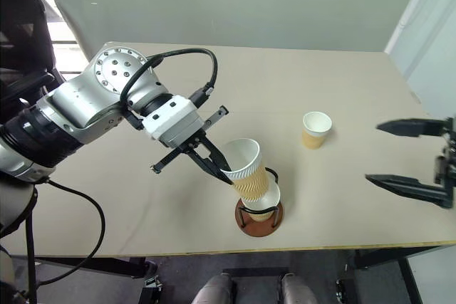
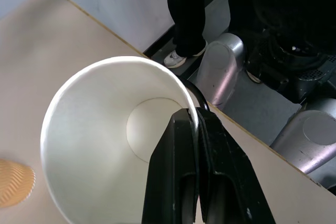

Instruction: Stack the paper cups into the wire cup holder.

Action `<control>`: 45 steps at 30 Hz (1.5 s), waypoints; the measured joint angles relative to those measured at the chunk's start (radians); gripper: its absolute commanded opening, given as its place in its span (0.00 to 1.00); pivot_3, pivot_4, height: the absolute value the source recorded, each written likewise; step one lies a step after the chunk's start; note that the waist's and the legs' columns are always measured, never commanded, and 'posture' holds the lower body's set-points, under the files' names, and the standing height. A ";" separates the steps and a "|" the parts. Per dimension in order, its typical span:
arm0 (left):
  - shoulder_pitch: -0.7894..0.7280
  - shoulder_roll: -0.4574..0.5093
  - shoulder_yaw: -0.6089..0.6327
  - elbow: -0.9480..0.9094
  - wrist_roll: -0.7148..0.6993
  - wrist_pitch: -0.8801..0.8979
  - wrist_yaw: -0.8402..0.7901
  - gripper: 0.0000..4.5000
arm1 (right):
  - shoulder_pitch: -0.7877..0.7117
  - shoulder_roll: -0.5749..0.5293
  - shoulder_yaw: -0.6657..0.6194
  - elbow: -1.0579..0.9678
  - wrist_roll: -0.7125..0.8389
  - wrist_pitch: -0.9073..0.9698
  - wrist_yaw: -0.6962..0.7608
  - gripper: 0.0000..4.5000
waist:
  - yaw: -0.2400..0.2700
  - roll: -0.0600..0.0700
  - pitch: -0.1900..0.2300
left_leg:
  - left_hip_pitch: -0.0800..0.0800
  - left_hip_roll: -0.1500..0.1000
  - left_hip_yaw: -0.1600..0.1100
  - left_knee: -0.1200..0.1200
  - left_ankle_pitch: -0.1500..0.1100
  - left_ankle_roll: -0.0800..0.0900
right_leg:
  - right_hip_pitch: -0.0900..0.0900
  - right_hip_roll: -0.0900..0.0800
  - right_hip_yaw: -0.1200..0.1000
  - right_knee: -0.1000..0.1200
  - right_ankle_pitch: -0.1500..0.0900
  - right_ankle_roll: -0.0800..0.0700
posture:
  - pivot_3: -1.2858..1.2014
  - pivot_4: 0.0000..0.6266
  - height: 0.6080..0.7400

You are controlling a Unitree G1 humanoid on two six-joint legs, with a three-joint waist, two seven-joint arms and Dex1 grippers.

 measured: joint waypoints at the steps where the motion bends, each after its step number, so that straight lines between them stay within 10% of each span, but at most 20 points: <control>1: -0.001 -0.005 -0.001 0.003 0.000 -0.001 0.000 0.01 | 0.071 -0.001 -0.025 -0.009 -0.048 -0.021 0.042 1.00 | 0.001 0.000 0.000 | 0.000 0.000 0.001 0.000 -0.001 0.001 | 0.000 0.000 0.000 0.000 0.000 0.000 | 0.52 0.24 1.00; 42: -0.017 -0.112 -0.071 0.113 0.147 -0.169 -0.001 0.01 | 0.015 0.014 -0.080 -0.059 0.123 0.071 -0.064 1.00 | -0.011 0.002 0.001 | 0.007 0.000 0.013 0.001 -0.002 0.004 | 0.004 0.000 0.005 0.001 -0.001 0.003 | 0.52 0.24 1.00; 45: -0.017 -0.108 -0.071 0.092 0.145 -0.170 -0.001 0.14 | 0.017 0.017 -0.080 -0.071 0.124 0.072 -0.072 1.00 | -0.011 0.002 0.001 | 0.007 0.000 0.013 0.001 -0.002 0.005 | 0.004 0.000 0.005 0.001 -0.001 0.003 | 0.52 0.24 1.00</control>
